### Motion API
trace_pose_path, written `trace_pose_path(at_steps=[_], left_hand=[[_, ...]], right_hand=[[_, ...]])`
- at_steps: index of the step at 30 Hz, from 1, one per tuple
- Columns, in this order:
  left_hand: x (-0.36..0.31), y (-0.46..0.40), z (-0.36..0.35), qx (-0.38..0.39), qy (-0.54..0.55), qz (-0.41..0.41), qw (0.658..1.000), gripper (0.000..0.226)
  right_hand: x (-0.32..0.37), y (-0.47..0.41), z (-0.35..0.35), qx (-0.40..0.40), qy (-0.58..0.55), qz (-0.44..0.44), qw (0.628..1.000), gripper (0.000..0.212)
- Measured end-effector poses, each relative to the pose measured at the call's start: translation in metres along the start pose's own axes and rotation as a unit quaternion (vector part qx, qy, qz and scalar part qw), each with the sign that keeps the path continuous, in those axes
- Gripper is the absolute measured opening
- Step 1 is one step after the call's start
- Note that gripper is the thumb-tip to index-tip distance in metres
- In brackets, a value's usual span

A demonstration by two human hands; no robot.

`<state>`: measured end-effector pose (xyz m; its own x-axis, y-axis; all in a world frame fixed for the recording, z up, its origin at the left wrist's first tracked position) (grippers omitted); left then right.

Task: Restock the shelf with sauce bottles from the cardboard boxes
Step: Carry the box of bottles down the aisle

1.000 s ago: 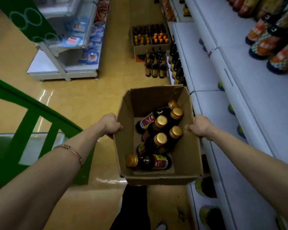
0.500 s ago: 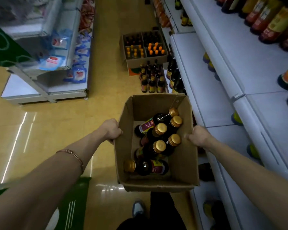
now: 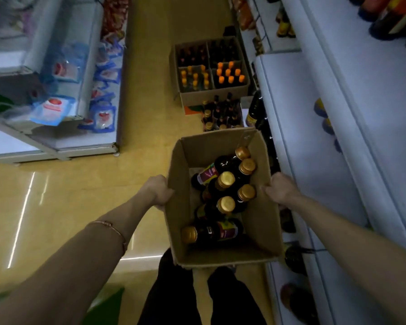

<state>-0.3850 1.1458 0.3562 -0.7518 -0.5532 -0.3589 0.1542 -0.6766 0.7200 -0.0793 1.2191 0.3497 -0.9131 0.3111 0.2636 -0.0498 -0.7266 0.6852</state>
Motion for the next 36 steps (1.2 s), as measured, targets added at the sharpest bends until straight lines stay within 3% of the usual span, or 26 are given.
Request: trace_pose_path(at_steps=[6,13,25,31,36], left_hand=[[-0.036,-0.1,0.049,0.038,-0.033,-0.027,0.998,0.02],[-0.036,-0.206,0.049,0.086,-0.056,-0.023,0.994,0.014],[0.016,-0.375,-0.041,0.102,-0.048,0.041,0.993,0.021],[0.044,-0.441,-0.079,0.087,-0.061,0.038,0.994,0.012],[0.064,-0.479,-0.105,0.074,-0.031,0.044,0.996,0.018]], right_hand=[[0.026,-0.071,0.017,0.003,-0.021,-0.054,0.998,0.034],[0.039,-0.159,-0.006,0.023,-0.074,-0.094,0.993,0.026],[0.022,-0.337,-0.102,0.012,-0.008,-0.096,0.995,0.038],[0.013,-0.398,-0.152,0.022,-0.002,-0.092,0.995,0.036],[0.003,-0.434,-0.183,0.028,-0.007,-0.078,0.997,0.036]])
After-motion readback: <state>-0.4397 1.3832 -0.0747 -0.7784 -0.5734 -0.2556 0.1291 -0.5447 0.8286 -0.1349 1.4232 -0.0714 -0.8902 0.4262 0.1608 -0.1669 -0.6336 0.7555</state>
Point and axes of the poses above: each hand's wrist, its own y-axis away from the middle knuckle, its own z-axis out of the back of the hand, x = y × z, the point moved 8 cm from there along -y, towards the middle knuckle, and after that the axes turned 6 degrees about -z, right-handed, at the moved point
